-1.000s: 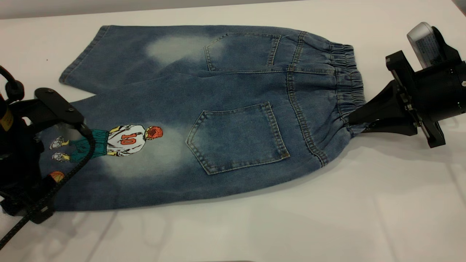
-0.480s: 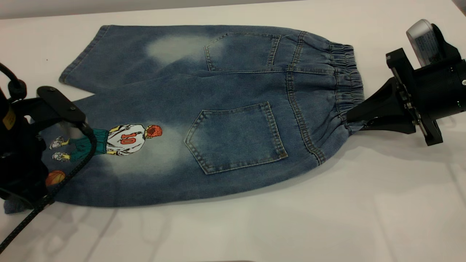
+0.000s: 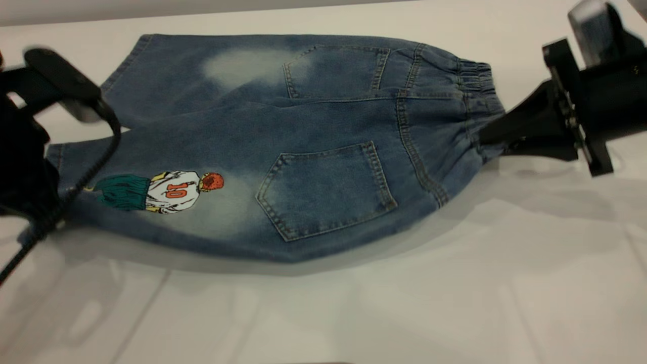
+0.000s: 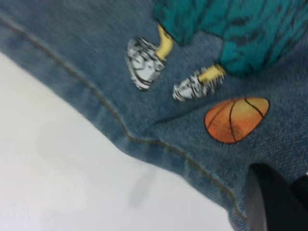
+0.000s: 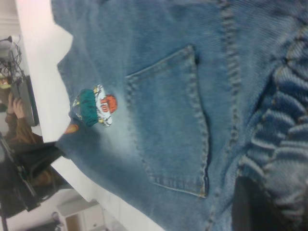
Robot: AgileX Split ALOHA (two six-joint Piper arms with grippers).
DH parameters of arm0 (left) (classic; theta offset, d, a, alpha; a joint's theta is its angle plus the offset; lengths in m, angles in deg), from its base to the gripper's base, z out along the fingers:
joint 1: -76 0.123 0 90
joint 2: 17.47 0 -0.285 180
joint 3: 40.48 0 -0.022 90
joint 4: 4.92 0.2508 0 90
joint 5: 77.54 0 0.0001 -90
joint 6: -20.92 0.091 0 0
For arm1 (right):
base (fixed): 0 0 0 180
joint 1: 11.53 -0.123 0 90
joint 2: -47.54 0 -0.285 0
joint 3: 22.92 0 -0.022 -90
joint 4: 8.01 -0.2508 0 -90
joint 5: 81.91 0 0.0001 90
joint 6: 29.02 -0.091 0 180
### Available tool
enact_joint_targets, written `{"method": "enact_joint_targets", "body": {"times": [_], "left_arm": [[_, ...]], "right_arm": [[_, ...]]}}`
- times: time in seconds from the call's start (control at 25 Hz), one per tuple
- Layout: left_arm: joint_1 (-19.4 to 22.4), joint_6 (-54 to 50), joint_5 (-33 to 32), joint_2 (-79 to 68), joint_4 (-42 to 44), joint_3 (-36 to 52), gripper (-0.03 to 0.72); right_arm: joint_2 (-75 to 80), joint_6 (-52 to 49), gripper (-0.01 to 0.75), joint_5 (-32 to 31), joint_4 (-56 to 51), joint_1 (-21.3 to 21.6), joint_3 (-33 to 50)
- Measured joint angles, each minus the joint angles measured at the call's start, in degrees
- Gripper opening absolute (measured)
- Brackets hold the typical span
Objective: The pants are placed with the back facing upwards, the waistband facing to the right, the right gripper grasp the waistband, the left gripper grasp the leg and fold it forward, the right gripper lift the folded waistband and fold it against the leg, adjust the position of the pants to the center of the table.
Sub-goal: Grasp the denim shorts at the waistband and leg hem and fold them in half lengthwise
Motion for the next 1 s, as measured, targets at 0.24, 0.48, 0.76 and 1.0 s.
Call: {"method": "enact_joint_targets", "body": {"times": [0.24,0.48,0.76,1.0], "left_arm": [[-0.7,0.1,-6.2,8.0,-1.4,0.0,0.016],[-3.4,0.0,-13.7,18.1,-2.3,0.0,0.016],[-3.4,-10.7,-12.1,21.5,11.1,-4.3,0.016],[-3.4,-24.5,-11.0,11.5,27.2,-14.4,0.016]], "right_arm": [[-4.7,-3.3,0.055,0.2,4.2,0.0,1.8],[-12.0,-4.2,0.055,0.3,6.9,0.0,8.5],[-17.6,-10.1,0.055,0.4,6.1,0.0,8.7],[-17.4,-15.5,0.055,2.9,0.9,0.0,5.5]]}}
